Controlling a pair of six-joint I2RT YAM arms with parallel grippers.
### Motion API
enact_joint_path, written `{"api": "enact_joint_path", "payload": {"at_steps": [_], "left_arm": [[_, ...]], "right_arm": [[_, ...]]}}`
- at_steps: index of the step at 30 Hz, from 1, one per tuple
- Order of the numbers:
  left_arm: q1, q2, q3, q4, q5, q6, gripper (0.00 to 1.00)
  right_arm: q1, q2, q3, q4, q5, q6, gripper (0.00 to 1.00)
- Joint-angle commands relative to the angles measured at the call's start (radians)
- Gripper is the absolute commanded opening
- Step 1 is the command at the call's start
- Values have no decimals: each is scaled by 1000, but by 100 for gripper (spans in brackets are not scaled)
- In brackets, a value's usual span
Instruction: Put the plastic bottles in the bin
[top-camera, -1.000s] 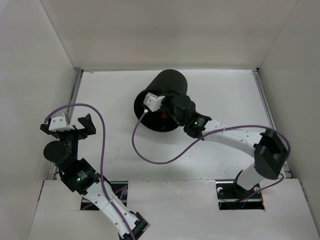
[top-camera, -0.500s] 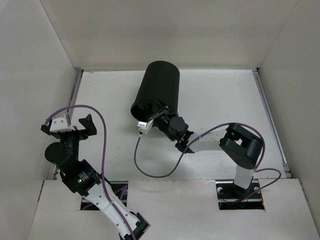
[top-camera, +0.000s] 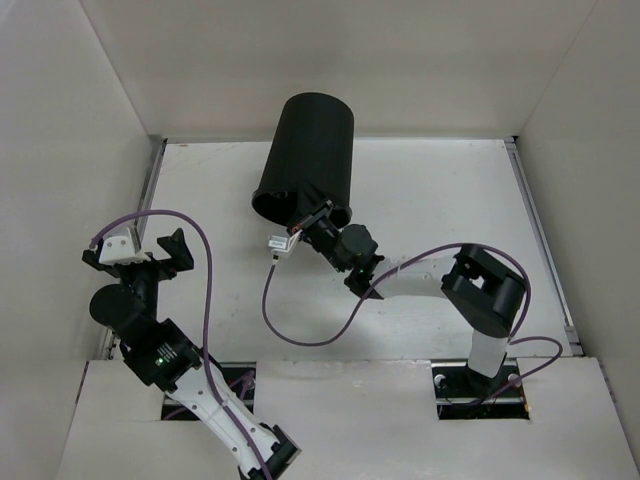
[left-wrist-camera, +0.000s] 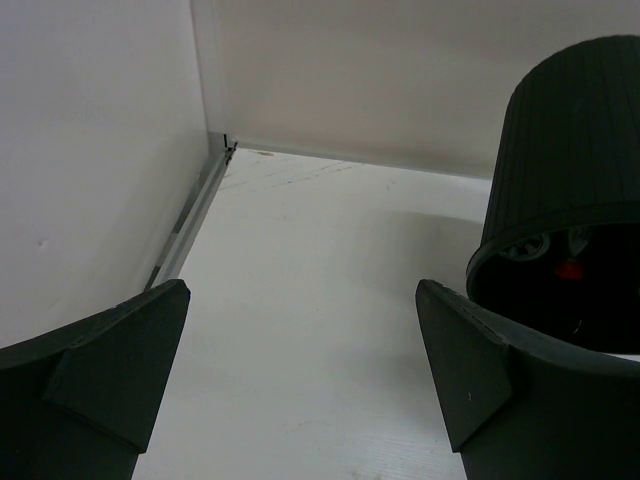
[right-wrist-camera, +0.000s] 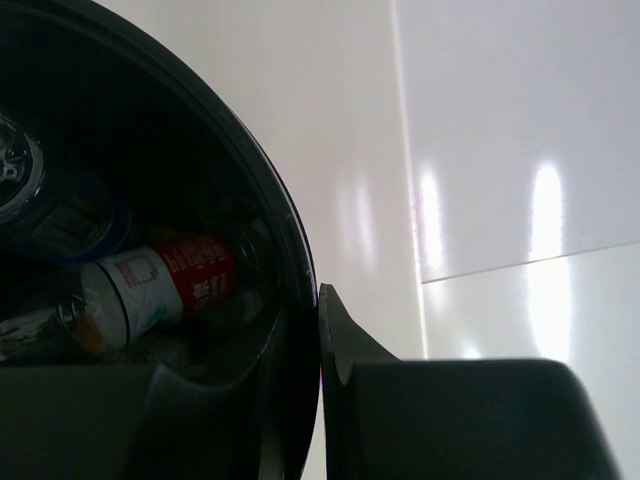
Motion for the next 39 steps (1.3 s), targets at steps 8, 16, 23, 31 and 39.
{"api": "enact_joint_path", "payload": {"at_steps": [8, 16, 23, 31, 39], "left_arm": [[8, -15, -30, 86, 16, -39, 100], [8, -7, -50, 115, 16, -45, 100], [10, 1, -69, 155, 16, -68, 100], [5, 18, -75, 184, 16, -75, 100], [8, 21, -79, 193, 16, -82, 100]], "right_arm": [[-11, -11, 66, 463, -90, -121, 0], [-43, 6, 161, 463, -133, -167, 0], [-57, 7, 143, 461, -132, -171, 0], [-55, 26, 23, 466, -105, -158, 0], [-57, 29, 84, 467, -118, -177, 0]]}}
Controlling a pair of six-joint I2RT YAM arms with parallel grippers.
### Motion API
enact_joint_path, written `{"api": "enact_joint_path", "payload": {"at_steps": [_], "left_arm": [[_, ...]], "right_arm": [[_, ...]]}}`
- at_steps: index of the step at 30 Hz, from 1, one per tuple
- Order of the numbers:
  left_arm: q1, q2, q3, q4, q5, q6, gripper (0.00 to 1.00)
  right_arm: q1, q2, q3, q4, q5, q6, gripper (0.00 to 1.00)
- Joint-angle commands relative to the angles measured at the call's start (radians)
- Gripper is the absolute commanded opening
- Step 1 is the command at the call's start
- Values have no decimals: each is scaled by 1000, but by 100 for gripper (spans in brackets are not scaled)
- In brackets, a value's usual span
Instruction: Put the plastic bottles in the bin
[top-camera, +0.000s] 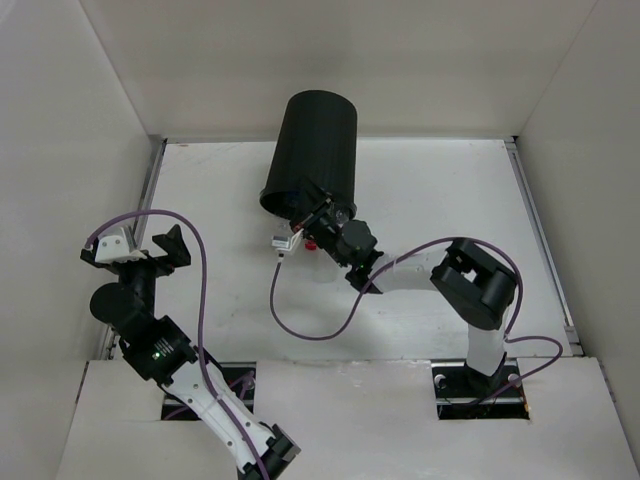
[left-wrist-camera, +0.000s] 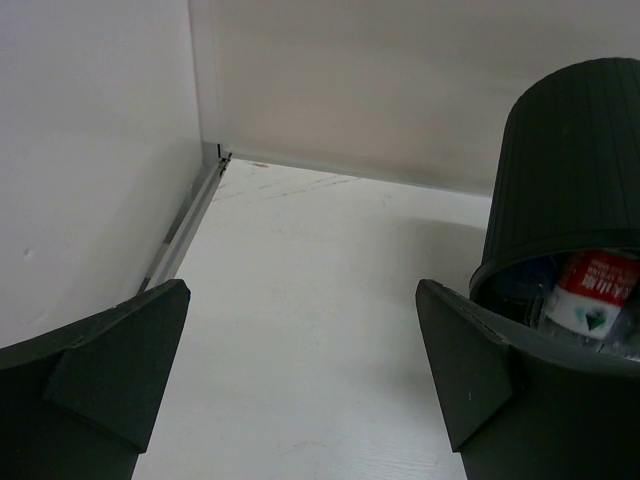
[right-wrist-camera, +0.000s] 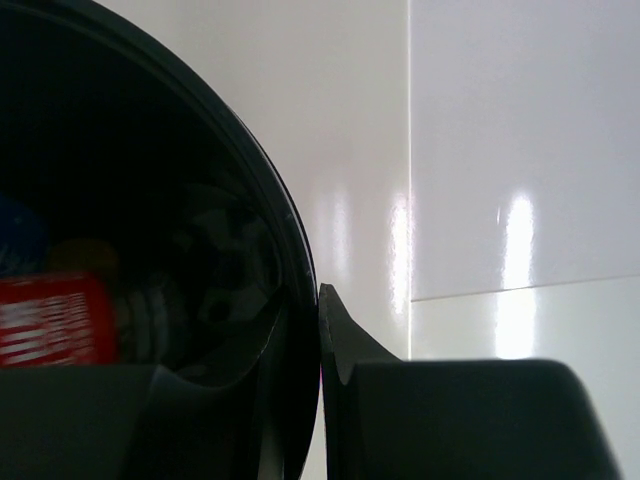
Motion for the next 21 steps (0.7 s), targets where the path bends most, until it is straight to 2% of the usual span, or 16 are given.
{"api": "enact_joint_path", "payload": {"at_steps": [1, 6, 10, 19, 21], "left_arm": [[8, 7, -6, 64, 15, -23, 100], [9, 7, -8, 70, 15, -30, 100], [8, 5, -9, 72, 15, -39, 100], [5, 2, -5, 66, 15, -40, 100], [6, 0, -6, 63, 15, -42, 100]], "right_arm": [[1, -38, 72, 442, -45, -91, 0], [-4, -50, 98, 440, -62, -95, 0], [-7, -41, 52, 442, -57, -94, 0], [-40, -3, 79, 429, 18, -79, 0], [-51, -4, 98, 384, 68, -62, 0]]}}
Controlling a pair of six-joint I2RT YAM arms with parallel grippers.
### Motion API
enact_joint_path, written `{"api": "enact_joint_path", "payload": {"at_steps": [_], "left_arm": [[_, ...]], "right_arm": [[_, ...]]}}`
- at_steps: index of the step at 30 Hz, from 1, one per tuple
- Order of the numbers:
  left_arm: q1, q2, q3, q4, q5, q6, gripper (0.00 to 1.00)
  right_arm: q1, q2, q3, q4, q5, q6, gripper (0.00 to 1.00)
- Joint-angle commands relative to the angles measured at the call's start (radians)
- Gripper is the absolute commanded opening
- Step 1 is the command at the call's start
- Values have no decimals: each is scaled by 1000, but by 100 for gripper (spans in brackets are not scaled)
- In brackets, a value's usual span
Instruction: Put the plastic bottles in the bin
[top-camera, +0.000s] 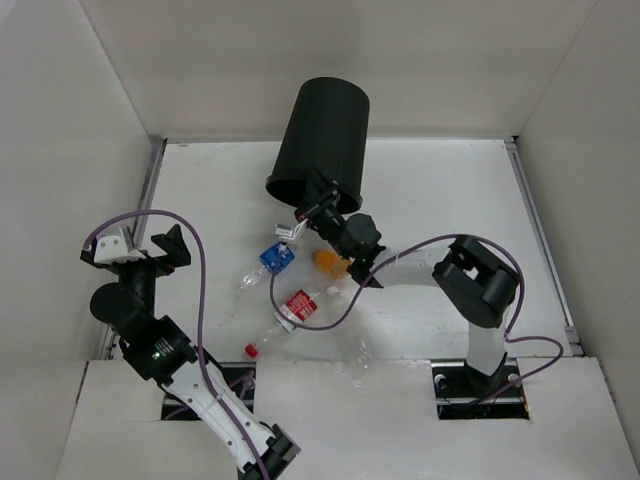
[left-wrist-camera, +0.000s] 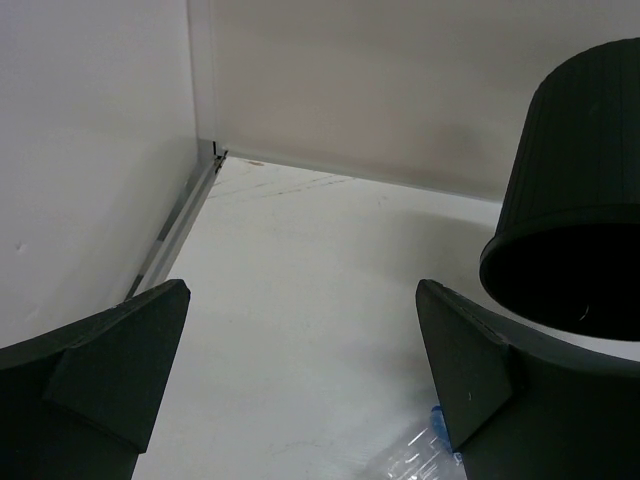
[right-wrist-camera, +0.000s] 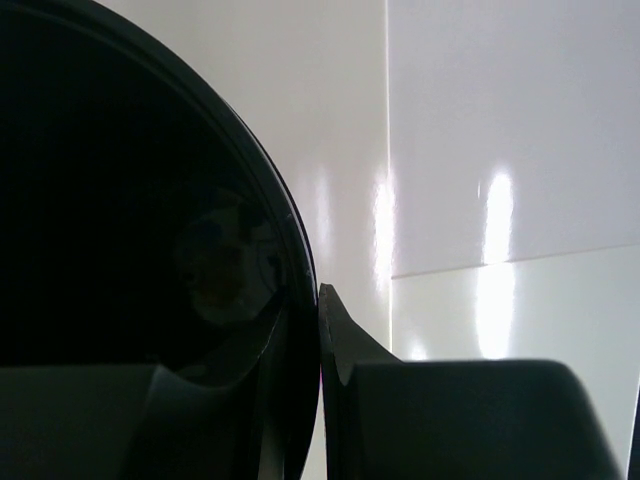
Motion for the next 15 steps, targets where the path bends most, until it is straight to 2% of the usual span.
{"api": "enact_joint_path", "payload": {"at_steps": [1, 5, 7, 11, 15], "left_arm": [[5, 0, -1, 58, 16, -17, 100], [5, -3, -6, 53, 16, -18, 100], [3, -1, -6, 53, 16, -18, 100], [3, 3, -3, 53, 17, -12, 100], [1, 11, -7, 53, 38, -8, 100]], "right_arm": [[-25, -11, 92, 317, 92, -22, 0], [-87, -40, 222, 99, 267, 82, 0], [-122, -80, 305, -63, 368, 205, 0], [-180, -215, 449, -524, 486, 568, 0], [-226, -350, 535, -1047, 430, 1000, 0]]}}
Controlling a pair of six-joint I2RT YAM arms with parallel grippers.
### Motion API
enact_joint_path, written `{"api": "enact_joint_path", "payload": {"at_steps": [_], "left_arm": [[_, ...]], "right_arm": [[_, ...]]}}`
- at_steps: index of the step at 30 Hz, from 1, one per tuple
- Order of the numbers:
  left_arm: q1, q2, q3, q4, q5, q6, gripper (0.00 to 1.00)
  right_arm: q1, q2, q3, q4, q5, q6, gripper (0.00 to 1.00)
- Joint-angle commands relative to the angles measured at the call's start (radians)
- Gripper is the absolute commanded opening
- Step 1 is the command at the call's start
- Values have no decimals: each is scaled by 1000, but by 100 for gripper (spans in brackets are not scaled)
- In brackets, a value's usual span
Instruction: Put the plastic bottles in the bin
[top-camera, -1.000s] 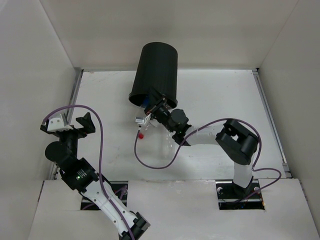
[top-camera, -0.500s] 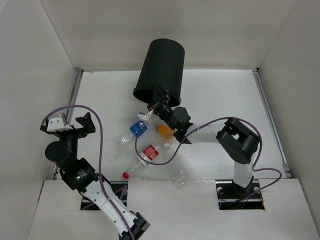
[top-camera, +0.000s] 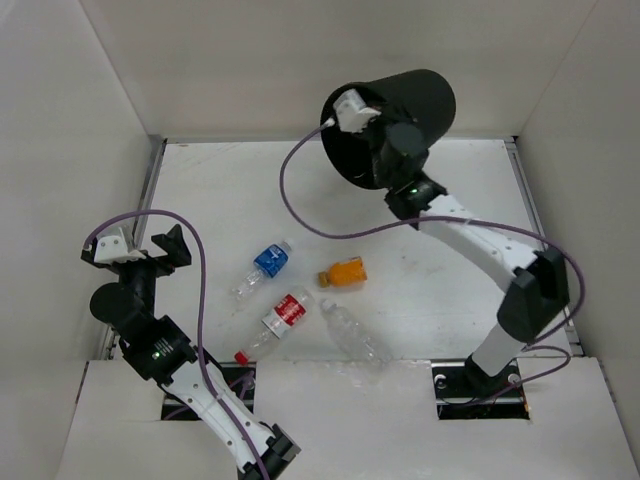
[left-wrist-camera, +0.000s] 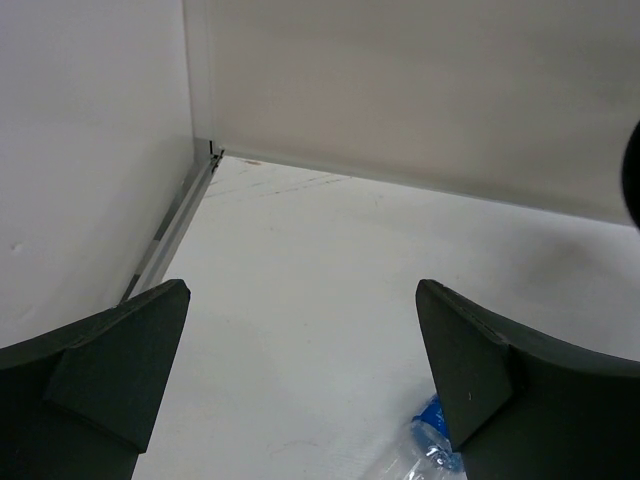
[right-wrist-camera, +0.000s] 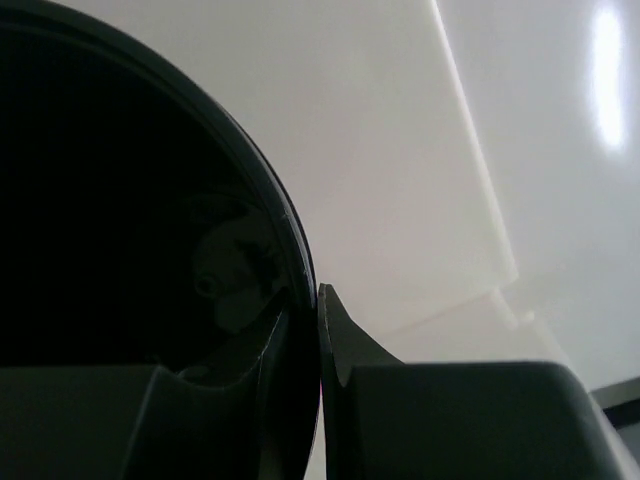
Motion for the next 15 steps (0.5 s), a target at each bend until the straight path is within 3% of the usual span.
{"api": "enact_joint_path", "payload": {"at_steps": [1, 6, 11, 15], "left_arm": [[2, 15, -9, 53, 35, -4, 100], [-4, 30, -7, 53, 39, -3, 100], [-4, 43, 17, 32, 49, -1, 100], [-3, 46, 25, 20, 57, 3, 100]], "right_arm": [[-34, -174, 144, -496, -52, 535, 0], [-267, -160, 366, -963, -380, 1064, 0], [-502, -131, 388, -1042, -689, 1301, 0], [-586, -127, 298, -1007, -746, 1328, 0]]}}
